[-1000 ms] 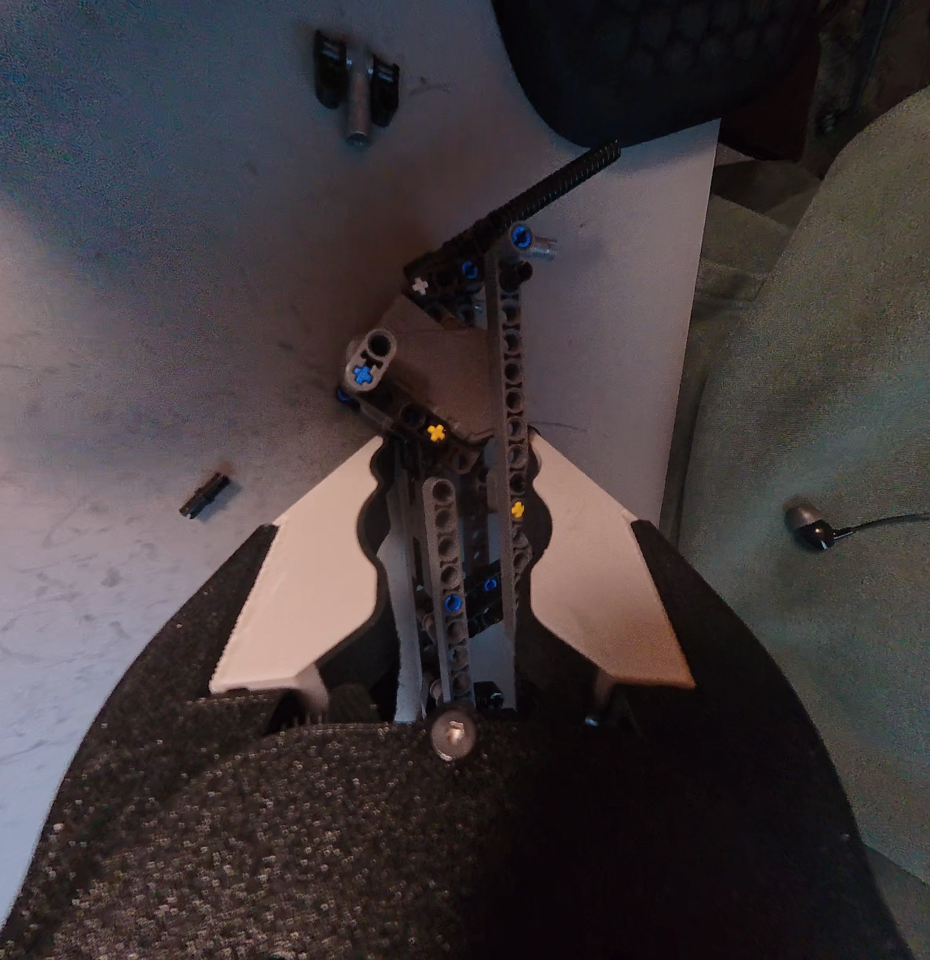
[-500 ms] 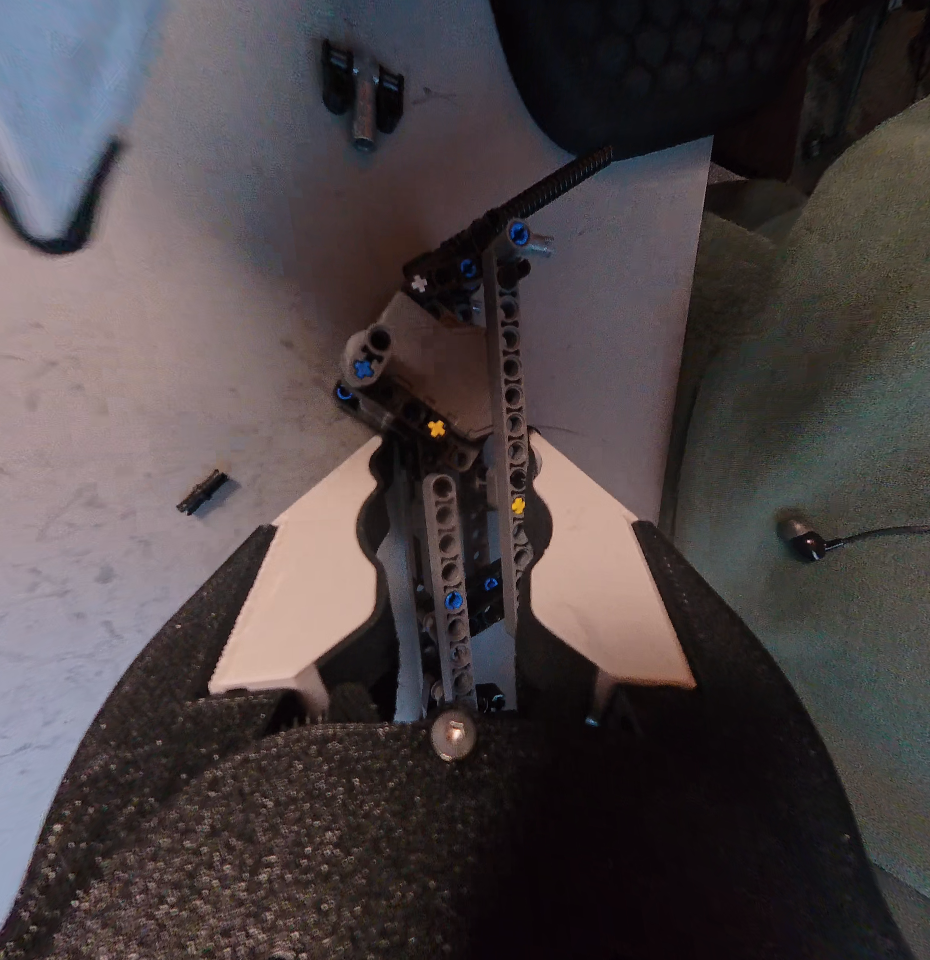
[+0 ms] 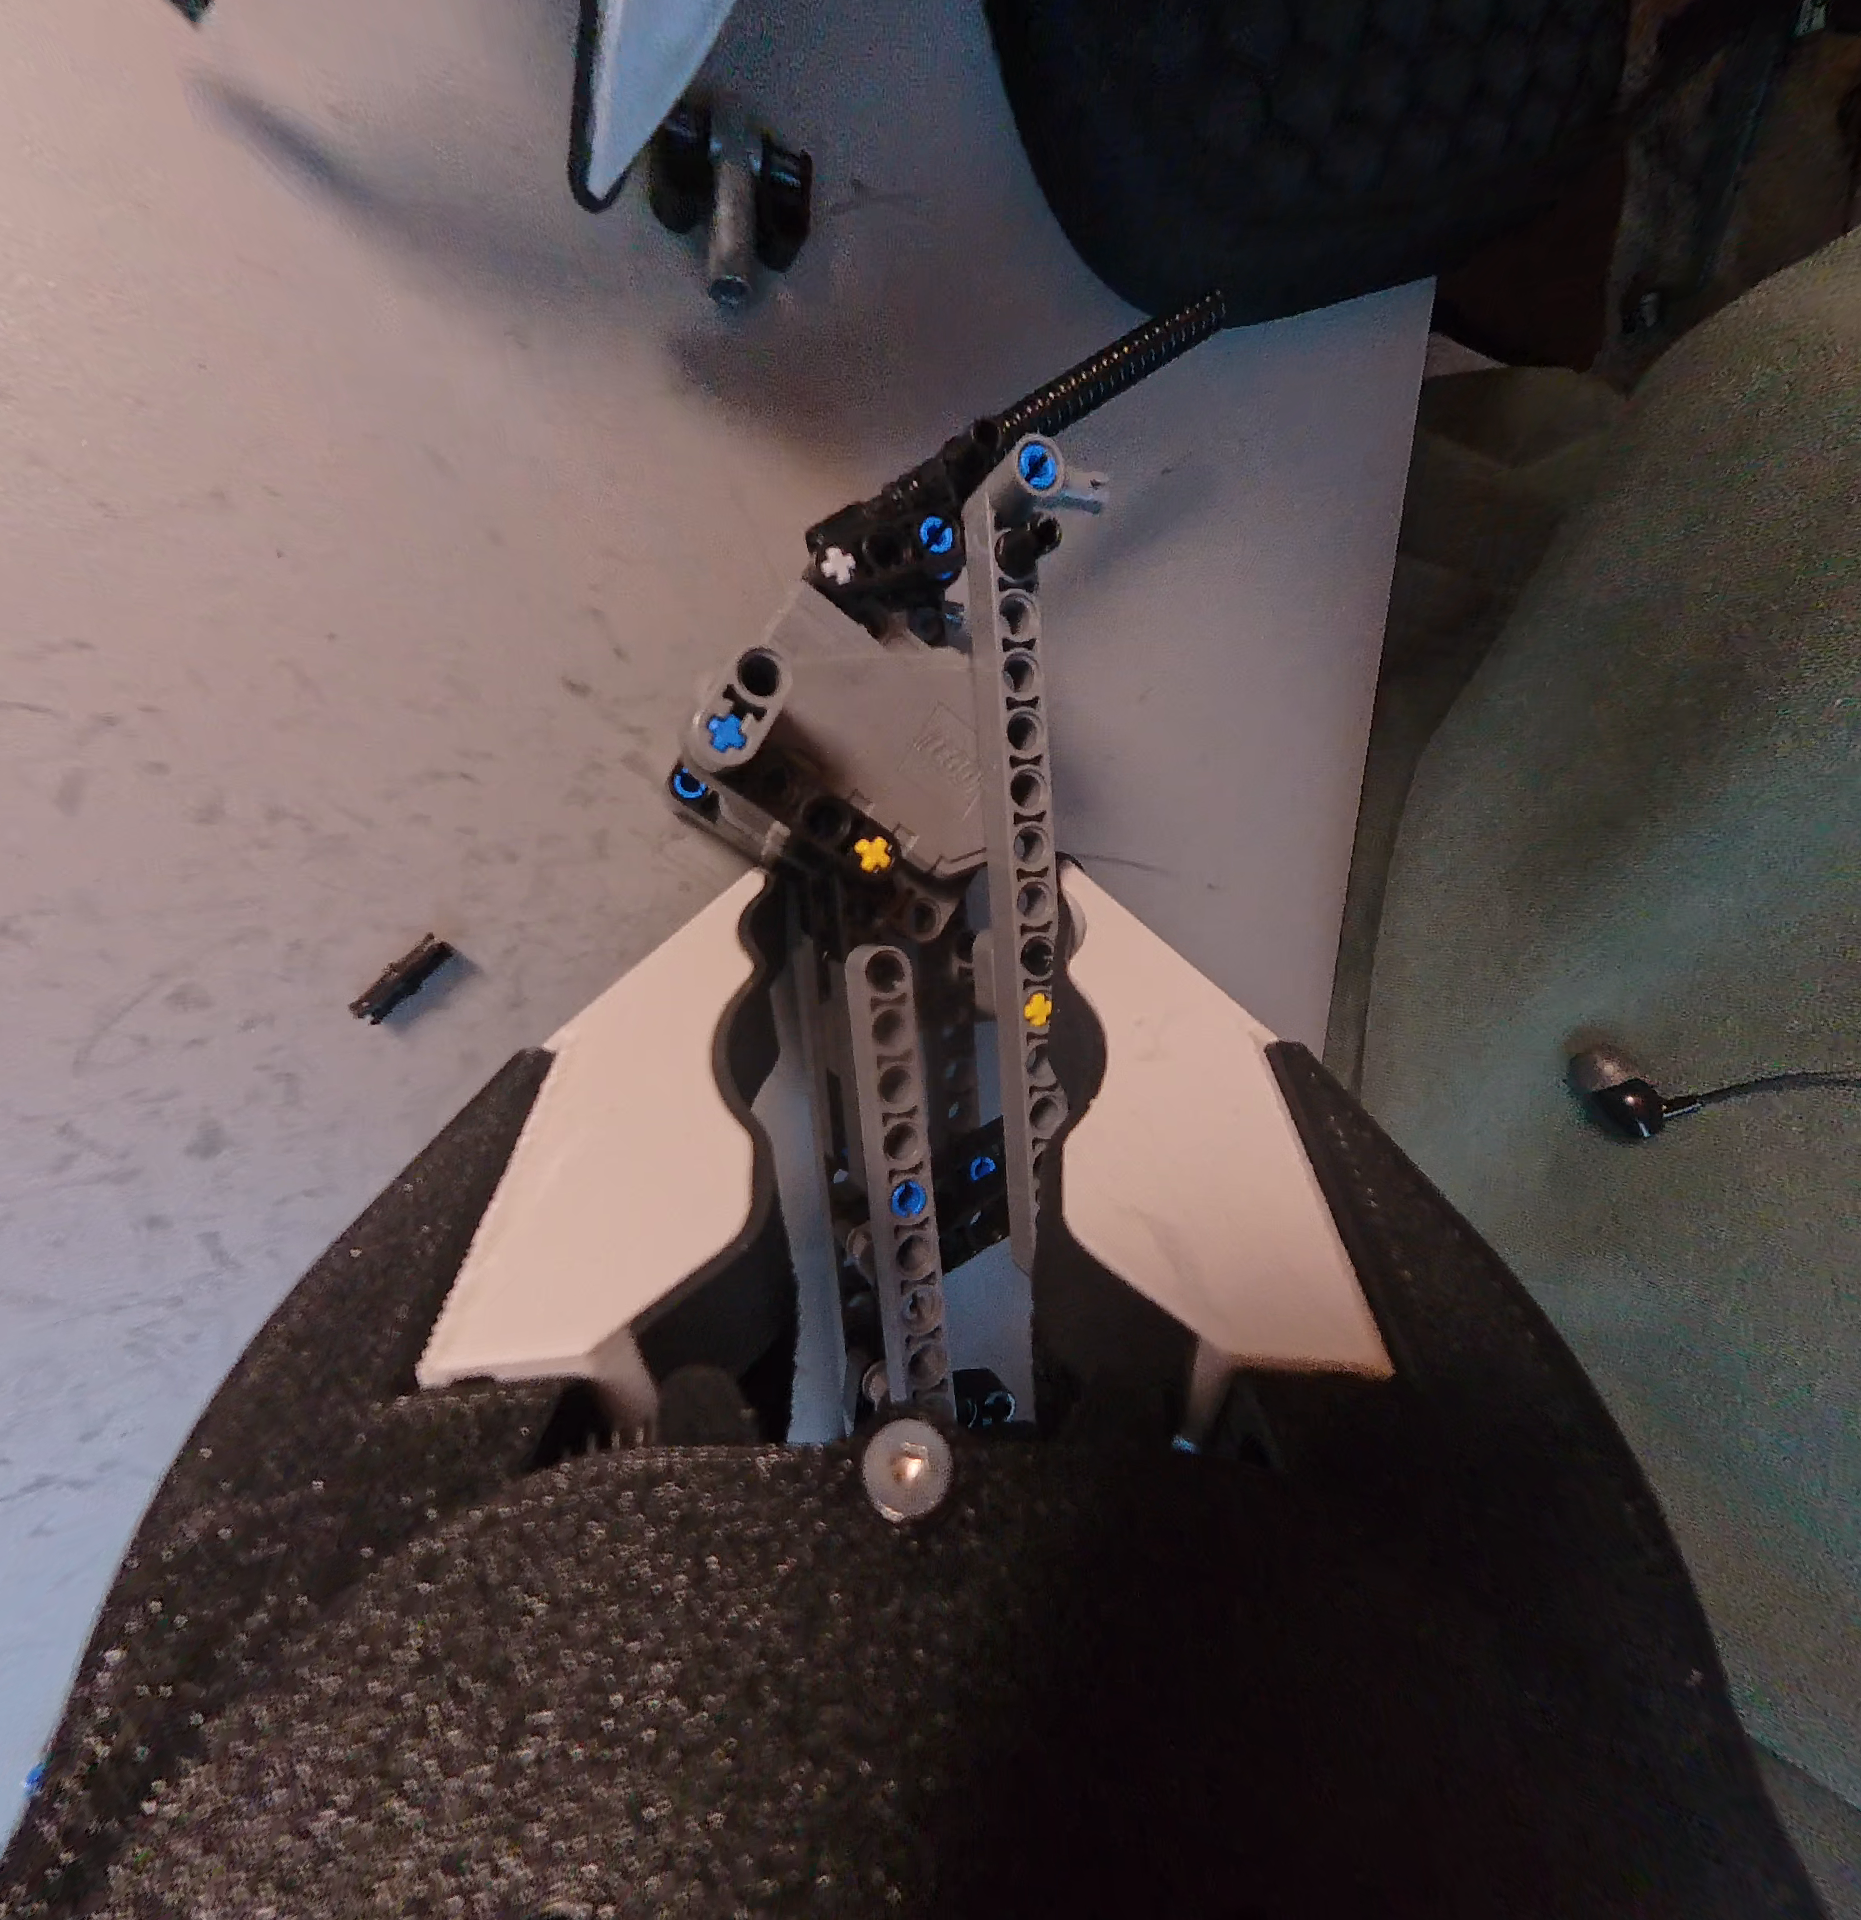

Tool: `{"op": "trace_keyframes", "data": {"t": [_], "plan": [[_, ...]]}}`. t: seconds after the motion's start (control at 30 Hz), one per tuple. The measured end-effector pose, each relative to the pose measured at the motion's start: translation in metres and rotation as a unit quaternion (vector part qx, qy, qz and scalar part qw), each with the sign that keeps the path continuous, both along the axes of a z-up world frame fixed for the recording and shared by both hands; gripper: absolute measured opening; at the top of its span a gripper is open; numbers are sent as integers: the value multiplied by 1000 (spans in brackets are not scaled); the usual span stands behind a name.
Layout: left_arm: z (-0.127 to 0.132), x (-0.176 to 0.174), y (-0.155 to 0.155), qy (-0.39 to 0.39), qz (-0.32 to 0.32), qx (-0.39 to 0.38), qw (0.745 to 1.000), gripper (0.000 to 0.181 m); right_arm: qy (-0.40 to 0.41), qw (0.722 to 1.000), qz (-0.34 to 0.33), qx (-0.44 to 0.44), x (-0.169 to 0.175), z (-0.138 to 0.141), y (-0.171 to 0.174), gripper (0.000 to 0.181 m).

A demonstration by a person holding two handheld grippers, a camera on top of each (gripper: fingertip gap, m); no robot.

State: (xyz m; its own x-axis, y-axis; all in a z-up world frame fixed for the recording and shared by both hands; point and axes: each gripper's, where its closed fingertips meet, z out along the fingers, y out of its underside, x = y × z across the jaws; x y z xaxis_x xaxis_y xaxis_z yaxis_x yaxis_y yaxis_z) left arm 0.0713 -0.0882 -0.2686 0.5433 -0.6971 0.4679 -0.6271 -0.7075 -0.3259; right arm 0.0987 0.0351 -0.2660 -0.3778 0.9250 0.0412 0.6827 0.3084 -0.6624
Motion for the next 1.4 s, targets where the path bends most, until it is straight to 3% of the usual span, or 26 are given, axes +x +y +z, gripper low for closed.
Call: {"op": "trace_keyframes", "data": {"t": [0.1, 0.3, 0.47, 0.57, 0.77, 0.9, 0.97, 1.07, 1.23, 1.4], "plan": [[0, 0, 0, 0, 0, 1, 1000, 49, -22, 1000, -18, 13, 5, -8, 12, 24], [0, 0, 0, -1, -1, 1, 1000, 49, -5, 999, -53, 13, 1, -11, 25, 23], [0, 0, 0, -2, -2, 0, 1000, 49, 20, 991, -129, -28, -17, -9, 51, 27], [0, 0, 0, -1, -1, 1, 1000, 49, 0, 987, -159, -28, -22, -14, 67, 3], [0, 0, 0, -1, 1, 1, 1000, 49, -14, 989, -143, -21, -35, -14, 72, 0], [0, 0, 0, -2, 1, 1, 1000, 49, -9, 991, -134, -30, -43, -13, 70, 36], [0, 0, 0, -3, 1, 0, 1000, 49, 1, 990, -133, -44, -52, -13, 69, 40], [0, 0, 0, -4, 0, -1, 1000, 49, 15, 992, -124, -36, -66, -12, 70, 38], [0, 0, 0, -6, 1, -2, 1000, 50, -6, 993, -116, -4, -75, -14, 76, 14], [0, 0, 0, -6, 1, -1, 1000, 50, 5, 997, -82, 14, -86, -11, 73, 14]]}}
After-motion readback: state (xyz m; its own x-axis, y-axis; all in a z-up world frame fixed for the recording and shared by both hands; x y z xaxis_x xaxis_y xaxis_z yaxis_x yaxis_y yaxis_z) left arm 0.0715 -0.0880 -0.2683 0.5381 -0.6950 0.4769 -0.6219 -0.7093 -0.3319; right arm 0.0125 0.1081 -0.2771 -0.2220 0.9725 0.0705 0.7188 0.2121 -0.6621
